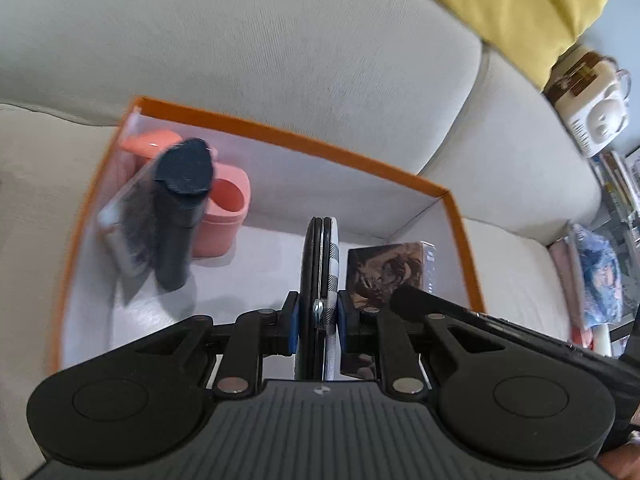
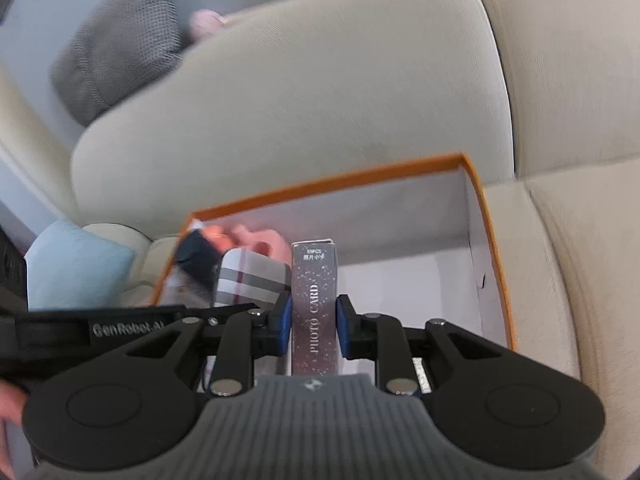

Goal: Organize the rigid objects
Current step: 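Lift the photo card box and plaid case and carry them over the box, then lower the plaid case and photo card box into the box and open both grippers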

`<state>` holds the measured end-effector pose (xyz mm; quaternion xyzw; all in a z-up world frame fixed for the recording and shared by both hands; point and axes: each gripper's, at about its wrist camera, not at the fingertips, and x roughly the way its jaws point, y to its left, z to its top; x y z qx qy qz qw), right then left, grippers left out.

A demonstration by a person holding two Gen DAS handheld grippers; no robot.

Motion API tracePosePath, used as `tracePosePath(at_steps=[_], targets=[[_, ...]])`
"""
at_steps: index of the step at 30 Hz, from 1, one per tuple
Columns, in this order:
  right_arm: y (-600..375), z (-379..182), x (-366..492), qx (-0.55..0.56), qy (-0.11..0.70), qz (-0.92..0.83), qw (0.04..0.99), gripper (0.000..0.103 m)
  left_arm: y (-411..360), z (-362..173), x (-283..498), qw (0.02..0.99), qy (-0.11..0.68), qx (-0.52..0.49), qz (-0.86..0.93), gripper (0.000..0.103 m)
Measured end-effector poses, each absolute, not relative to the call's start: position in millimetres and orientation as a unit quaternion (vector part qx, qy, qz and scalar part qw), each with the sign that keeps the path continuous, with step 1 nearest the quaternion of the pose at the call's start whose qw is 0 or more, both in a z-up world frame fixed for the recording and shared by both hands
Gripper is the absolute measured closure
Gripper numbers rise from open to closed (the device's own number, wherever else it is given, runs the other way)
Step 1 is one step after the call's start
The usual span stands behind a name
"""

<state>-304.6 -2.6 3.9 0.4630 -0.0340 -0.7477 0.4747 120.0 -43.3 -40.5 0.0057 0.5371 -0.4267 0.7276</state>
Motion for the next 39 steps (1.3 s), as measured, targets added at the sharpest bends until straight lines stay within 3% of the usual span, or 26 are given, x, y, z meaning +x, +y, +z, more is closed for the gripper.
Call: tracePosePath(at_steps=[16, 27, 31, 39], targets=[[-47.4, -46.9, -364.4, 0.523, -0.029, -0.725, 0.447, 0.080, -99.9, -96.7, 153.0, 0.731, 0.569, 0.040, -0.374, 0.083], [-54.1, -50.6, -358.2, 0.528, -0.022, -0.728, 0.438, 0.080, -95.2, -85.8, 142.6, 0.749, 0.546, 0.107, -0.361, 0.076], [-53.2, -49.9, -356.4, 0.528, -0.018, -0.729, 0.435, 0.080, -87.0, -78.7, 135.7, 0.761, 0.522, 0.132, -0.362, 0.068], [-48.3, -48.1, -360.6, 0.546, -0.017, -0.719, 0.429, 0.080, -63.6, -71.9, 129.5, 0.757, 0.512, 0.147, -0.379, 0.068]])
